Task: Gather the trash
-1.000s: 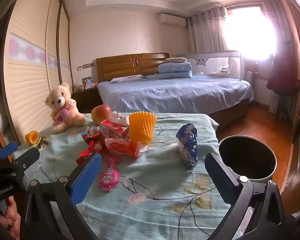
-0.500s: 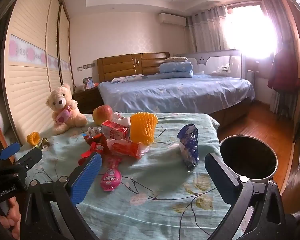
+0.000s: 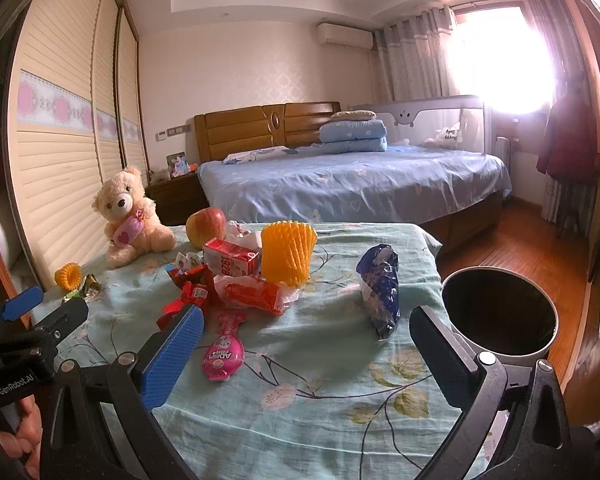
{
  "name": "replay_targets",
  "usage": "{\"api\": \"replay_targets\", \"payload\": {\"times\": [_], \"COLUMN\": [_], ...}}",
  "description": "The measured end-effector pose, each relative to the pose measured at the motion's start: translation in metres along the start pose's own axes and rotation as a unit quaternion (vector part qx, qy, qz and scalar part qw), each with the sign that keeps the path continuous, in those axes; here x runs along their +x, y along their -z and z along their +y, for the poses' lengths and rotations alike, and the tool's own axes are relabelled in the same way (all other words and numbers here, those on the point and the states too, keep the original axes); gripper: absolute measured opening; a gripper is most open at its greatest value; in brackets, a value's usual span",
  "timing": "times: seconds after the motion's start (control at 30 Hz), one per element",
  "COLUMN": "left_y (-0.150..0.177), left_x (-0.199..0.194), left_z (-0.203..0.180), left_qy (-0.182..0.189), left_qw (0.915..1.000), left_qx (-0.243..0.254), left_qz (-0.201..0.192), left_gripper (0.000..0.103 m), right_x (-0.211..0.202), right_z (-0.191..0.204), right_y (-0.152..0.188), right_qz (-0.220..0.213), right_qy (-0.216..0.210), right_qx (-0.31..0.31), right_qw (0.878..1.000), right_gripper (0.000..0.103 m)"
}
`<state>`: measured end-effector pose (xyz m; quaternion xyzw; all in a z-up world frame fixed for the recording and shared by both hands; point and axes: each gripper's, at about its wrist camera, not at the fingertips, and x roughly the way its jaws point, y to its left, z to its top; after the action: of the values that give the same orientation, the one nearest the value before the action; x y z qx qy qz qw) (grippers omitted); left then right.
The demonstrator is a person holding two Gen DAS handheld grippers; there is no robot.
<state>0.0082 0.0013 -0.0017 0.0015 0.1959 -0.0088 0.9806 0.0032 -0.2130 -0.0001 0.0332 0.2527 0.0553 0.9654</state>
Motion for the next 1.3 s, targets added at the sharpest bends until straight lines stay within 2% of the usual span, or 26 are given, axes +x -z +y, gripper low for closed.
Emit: {"api": "replay_targets", "payload": {"times": [1.3], "left_y": [0.001], "left_x": [0.011], "left_z": [-0.001], "left_qy": [0.005], "left_qw": [0.9998], "left_qx": [0.006], "left_qz": [0.021], "left_gripper": [0.102], "right_x": [0.012], "right_z": [-0.003], "right_y": [0.009], "right_qz": [0.019], "right_qy": [-0.002], "right_qx": [0.008], "right_qw": [1.000], "right_gripper": [0.103]}}
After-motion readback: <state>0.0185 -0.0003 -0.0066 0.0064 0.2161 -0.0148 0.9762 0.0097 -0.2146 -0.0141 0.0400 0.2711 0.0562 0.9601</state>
